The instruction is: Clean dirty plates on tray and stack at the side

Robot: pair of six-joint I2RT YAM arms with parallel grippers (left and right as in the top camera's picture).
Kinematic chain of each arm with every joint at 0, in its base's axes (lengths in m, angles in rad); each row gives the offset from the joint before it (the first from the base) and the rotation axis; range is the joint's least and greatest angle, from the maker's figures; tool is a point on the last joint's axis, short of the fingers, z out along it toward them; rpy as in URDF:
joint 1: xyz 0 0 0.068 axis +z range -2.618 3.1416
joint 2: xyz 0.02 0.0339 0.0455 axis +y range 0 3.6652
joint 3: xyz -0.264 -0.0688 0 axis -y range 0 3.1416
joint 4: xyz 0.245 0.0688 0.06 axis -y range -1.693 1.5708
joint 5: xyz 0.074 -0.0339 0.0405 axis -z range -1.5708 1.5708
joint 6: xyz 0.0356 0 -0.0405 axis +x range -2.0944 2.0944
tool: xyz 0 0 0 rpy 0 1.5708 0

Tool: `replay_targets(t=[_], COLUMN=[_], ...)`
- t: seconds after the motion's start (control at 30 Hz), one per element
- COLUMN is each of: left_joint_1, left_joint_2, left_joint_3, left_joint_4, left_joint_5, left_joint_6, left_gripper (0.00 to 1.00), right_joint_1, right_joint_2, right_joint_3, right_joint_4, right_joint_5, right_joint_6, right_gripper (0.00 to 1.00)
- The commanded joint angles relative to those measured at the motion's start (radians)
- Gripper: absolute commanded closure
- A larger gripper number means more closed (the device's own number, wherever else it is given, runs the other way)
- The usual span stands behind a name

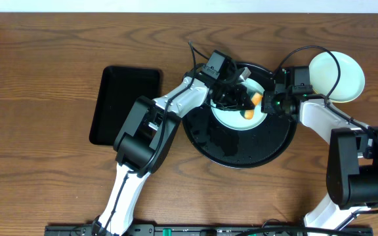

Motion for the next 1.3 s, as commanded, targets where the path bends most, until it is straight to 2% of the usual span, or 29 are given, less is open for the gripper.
replay_targets(t=[0.0,0.4,0.83,1.0,1.1,1.17,1.27], left_joint_1=[-0.004,0.002,0.195,0.233,0.238,0.236,0.232], left_joint_2=[0.017,0.017,0.006,-0.113,-0.281,-0.361,-0.478], left_joint_3=[-0.019,-0.079,-0.071,-0.059,-0.059,-0.059,-0.059], left_joint_4=[0.005,0.016,0.023,0.023,0.010,-0.027,-0.146], left_joint_5=[-0.061,-0.182,-0.179,-0.157,-0.167,-0.219,-0.409], left_joint_6=[0.027,0.061,0.065,0.065,0.065,0.064,0.082], left_gripper=[0.92,0.92,0.93,0.93,0.93,0.92,0.93], right_joint_1=[0.018,0.018,0.018,0.018,0.018,0.018,0.018], right_joint_2=[0.024,0.024,0.024,0.024,0.024,0.024,0.024], right_joint_3=[-0.012,-0.012,-0.012,-0.012,-0.012,-0.012,-0.012], right_joint_4=[-0.012,-0.012,-0.011,-0.009,-0.009,-0.009,-0.010], right_joint_5=[-0.014,-0.014,-0.014,-0.014,-0.014,-0.014,-0.014], right_joint_6=[-0.007,-0.007,-0.007,-0.007,-0.007,-0.007,-0.007], right_gripper=[0.99,0.99,0.99,0.99,0.96,0.95,0.95])
